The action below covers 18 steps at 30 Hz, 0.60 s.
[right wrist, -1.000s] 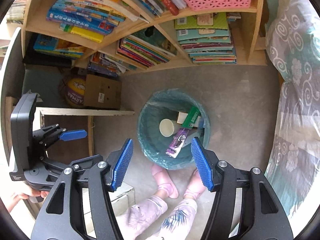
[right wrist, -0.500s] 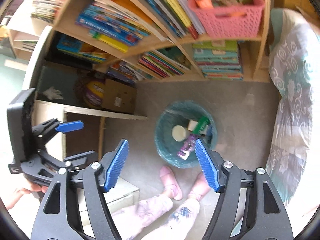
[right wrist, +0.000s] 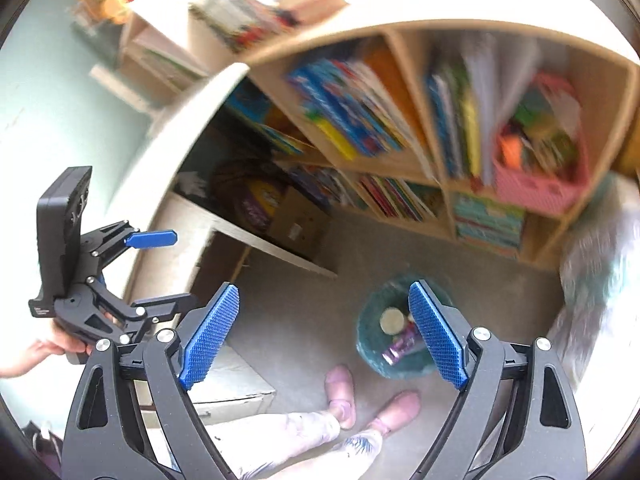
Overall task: Collect trash
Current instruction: 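Swing both tools back over the table toward the red eraser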
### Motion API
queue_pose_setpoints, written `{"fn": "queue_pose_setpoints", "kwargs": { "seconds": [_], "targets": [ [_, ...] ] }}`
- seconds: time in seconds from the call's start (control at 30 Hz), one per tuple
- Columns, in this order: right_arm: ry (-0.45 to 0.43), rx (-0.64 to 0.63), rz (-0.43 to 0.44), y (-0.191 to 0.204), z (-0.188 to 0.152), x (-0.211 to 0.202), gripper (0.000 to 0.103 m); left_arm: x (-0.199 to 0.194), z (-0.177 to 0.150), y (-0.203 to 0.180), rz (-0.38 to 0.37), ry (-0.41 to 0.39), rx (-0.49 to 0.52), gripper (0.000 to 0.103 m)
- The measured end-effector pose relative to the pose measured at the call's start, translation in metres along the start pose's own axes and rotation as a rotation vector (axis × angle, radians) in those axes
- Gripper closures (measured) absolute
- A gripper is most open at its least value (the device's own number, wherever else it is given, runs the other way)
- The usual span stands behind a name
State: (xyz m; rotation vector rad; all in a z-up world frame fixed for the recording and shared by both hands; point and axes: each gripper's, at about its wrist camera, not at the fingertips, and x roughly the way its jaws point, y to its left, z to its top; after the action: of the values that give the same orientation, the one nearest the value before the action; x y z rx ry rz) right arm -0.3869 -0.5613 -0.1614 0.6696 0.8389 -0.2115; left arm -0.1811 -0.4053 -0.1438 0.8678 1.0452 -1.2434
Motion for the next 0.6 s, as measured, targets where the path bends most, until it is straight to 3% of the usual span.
{"fn": "queue_pose_setpoints", "kwargs": {
  "seconds": [0.3,0.6],
  "targets": [
    [0.042,-0.347,0.102,0.117,0.061,0.014,0.016,-0.073,-0.043,0.078,0.117,-0.096,-0.175,0.007],
    [0.113,-0.631,0.291,0.238,0.078,0.053,0.016,-0.139,-0.13,0.173,0.256,-0.152,-0.369,0.007]
  ]
}}
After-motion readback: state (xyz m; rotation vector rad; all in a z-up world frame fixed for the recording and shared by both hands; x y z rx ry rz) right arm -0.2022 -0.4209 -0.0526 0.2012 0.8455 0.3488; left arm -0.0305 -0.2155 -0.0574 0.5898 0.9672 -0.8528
